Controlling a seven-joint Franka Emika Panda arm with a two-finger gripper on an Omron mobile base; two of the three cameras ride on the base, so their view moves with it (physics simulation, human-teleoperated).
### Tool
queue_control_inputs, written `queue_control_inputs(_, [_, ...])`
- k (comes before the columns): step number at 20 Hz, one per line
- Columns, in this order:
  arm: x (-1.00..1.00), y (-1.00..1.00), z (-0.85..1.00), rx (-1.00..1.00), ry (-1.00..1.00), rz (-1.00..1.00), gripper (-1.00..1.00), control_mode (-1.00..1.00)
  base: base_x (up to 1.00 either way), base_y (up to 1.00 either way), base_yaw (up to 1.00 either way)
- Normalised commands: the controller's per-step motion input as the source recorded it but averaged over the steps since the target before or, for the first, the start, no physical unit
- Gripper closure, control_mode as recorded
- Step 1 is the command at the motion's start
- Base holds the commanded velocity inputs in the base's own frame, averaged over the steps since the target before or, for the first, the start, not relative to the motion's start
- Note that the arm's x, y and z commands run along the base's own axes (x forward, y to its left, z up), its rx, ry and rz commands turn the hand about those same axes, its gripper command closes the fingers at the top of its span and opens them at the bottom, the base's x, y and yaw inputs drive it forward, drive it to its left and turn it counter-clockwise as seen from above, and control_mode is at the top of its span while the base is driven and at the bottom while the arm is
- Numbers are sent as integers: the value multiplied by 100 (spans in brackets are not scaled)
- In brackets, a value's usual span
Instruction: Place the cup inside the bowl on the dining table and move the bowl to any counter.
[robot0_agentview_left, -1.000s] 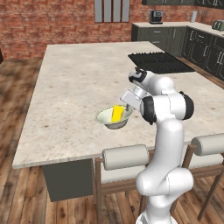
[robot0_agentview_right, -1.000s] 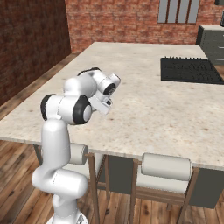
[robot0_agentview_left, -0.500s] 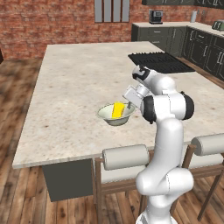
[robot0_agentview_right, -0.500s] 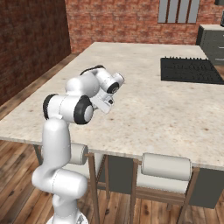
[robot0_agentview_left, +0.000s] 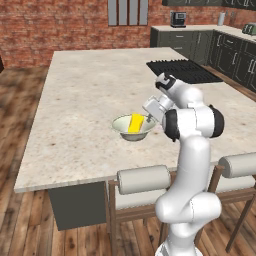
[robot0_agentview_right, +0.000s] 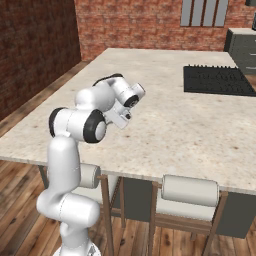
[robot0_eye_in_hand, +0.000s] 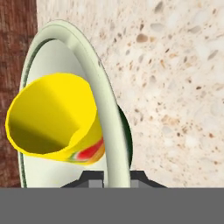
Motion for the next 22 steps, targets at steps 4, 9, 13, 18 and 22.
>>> queue_control_inputs(4, [-8,0,29,4,-11,0,100,-100,0,0,0])
queue_control_inputs(9, [-12,0,27,5,-9,0,100,-100,0,0,0])
queue_control_inputs(13, [-31,-1,26,6,-5,0,100,-100,0,0,0])
queue_control_inputs(18, [-53,-8,19,5,0,0,100,-100,0,0,0])
queue_control_inputs(22, [-60,-13,18,4,0,0,100,-100,0,0,0])
